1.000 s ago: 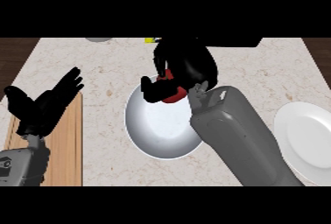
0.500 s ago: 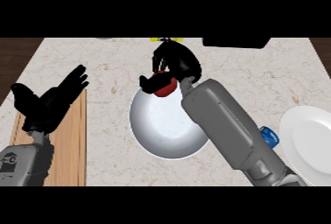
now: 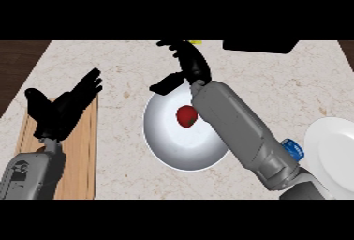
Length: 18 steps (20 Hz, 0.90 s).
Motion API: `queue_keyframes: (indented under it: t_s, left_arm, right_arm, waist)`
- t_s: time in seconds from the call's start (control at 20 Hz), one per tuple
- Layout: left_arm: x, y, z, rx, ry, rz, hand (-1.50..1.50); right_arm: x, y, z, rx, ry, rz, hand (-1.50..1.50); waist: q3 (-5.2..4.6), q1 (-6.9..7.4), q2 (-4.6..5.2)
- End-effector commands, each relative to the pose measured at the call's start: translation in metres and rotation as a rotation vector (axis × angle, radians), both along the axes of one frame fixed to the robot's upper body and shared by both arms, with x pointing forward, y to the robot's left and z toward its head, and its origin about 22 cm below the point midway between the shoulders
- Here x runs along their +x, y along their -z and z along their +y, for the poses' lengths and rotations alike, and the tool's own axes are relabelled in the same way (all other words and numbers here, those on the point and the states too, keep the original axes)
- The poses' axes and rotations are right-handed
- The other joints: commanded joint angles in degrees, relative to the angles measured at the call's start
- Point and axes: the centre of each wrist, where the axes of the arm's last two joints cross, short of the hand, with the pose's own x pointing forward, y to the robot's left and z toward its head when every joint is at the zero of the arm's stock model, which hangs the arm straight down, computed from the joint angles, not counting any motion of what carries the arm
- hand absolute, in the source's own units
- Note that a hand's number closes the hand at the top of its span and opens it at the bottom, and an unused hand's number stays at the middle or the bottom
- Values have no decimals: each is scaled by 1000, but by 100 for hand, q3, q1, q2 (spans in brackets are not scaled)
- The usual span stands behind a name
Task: Pick the tomato from the plate and place it in the bowl
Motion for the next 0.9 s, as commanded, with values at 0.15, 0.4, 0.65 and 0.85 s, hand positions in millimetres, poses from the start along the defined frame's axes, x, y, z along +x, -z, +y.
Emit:
queue_keyframes:
  t_s: [0.15, 0.4, 0.65, 0.85]
  left_arm:
    - [-7, 9, 8, -10, -22, 8, 0]
    - [-9, 7, 17, -5, -52, 29, 0]
    - [-22, 13, 40, 0, -103, 47, 0]
    - [-14, -4, 36, -8, -126, 25, 0]
  right_arm:
    - [11, 13, -4, 43, 98, -144, -150]
    - [19, 4, -10, 82, 196, -206, -150]
    - [22, -9, -82, 94, 212, -232, -150]
    - [7, -13, -126, 51, 87, -320, -150]
  waist:
    - [-2, -80, -21]
    - [0, -372, -91]
    - [0, -604, -175]
    - [1, -708, -200]
